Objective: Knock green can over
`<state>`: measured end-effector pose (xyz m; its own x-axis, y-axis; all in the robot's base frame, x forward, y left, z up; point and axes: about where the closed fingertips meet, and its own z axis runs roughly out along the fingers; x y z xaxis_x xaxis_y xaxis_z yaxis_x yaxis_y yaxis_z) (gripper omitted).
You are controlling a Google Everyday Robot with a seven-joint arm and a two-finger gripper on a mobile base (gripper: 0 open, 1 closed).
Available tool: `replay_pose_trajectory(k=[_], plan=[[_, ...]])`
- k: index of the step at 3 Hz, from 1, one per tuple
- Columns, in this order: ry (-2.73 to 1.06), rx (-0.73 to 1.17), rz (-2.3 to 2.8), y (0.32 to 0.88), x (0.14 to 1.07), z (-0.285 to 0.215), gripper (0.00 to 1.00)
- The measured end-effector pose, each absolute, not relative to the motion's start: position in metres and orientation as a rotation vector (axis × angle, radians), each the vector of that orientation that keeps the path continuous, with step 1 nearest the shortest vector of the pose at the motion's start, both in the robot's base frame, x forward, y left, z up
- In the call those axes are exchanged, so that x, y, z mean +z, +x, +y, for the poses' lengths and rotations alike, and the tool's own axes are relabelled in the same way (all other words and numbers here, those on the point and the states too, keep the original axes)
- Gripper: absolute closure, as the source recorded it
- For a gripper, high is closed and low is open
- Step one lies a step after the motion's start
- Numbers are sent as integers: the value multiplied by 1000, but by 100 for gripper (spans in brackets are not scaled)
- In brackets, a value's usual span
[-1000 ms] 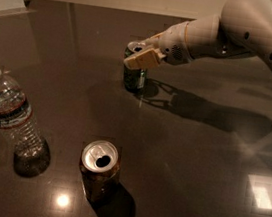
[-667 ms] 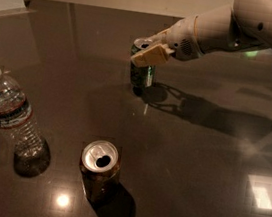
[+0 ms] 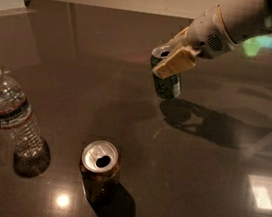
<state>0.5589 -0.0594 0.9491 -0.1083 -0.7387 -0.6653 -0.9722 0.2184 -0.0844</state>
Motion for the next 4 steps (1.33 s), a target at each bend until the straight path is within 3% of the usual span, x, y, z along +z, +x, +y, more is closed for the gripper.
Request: replay_pose_trajectory(k=[2,4], plan=[[-1972,262,1884,500,938,-89,100],[-2336,18,1763,475,912,-82,100]])
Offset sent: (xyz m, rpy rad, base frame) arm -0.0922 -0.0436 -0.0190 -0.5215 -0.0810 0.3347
